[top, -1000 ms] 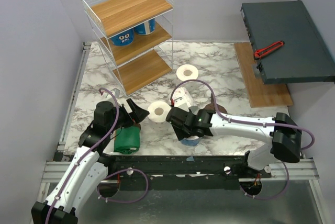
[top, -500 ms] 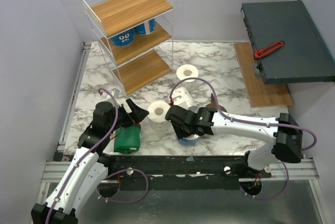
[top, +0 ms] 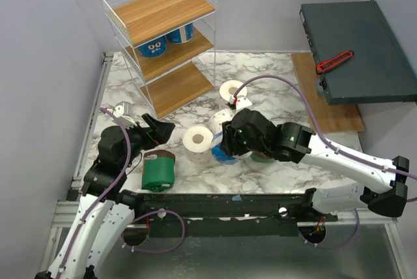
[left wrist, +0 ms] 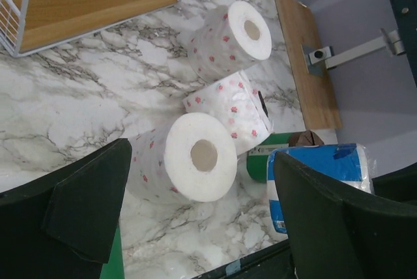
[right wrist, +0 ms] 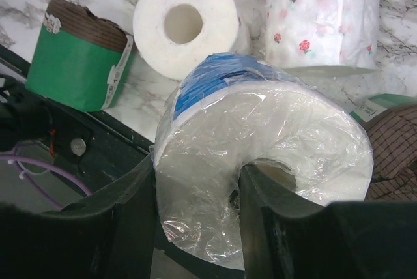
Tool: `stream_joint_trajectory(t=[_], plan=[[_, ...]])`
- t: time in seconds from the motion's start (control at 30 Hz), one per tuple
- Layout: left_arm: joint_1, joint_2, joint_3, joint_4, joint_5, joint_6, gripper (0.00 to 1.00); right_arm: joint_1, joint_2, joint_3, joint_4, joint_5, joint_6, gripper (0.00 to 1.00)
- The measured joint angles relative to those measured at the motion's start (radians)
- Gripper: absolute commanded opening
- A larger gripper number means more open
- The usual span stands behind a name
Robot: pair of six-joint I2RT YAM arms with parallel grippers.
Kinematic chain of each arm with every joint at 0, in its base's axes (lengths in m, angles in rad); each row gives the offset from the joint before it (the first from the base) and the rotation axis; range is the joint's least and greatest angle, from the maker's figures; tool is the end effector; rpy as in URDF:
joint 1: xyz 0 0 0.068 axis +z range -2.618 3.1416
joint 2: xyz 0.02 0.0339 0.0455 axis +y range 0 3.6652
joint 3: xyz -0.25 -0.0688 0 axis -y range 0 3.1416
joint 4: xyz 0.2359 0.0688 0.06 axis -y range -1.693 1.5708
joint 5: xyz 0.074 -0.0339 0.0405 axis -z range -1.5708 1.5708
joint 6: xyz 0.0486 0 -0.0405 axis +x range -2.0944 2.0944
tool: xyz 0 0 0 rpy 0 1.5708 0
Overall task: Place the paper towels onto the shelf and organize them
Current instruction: Pick up the paper towel from the center of the board.
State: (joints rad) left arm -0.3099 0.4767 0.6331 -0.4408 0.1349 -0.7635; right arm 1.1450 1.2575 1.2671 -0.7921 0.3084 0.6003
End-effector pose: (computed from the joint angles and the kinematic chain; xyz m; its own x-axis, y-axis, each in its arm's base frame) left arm 0.1302 -0.0486 0.2899 -0.4870 -0.5635 -0.6673 0.1224 0.7125 -0.6909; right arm 0.1223 0.2340 0.3288 -0.6803 -0.1968 -0.7061 -0.4782 0.8492 0.2240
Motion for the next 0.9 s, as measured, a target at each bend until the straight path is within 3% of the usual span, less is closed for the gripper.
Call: stream_joint_trajectory(t=[0.27, 0.57, 0.9], plan=[[0.000, 0.001, 0.081, -0.020, -0.053, 0.018, 0.93, -0.099, -0.105, -0.042, 0.119, -0.112, 0.003, 0.33], [0.000, 0.005, 0.146, -0.025, -0.075, 0.023, 0.94, -0.205, -0.230, -0.101, 0.377, -0.232, 0.015, 0.33], [0.000, 0.034, 0.236, -0.012, -0.097, 0.019, 0.93, -0.445, -0.231, -0.302, 0.698, -0.533, 0.119, 0.33]])
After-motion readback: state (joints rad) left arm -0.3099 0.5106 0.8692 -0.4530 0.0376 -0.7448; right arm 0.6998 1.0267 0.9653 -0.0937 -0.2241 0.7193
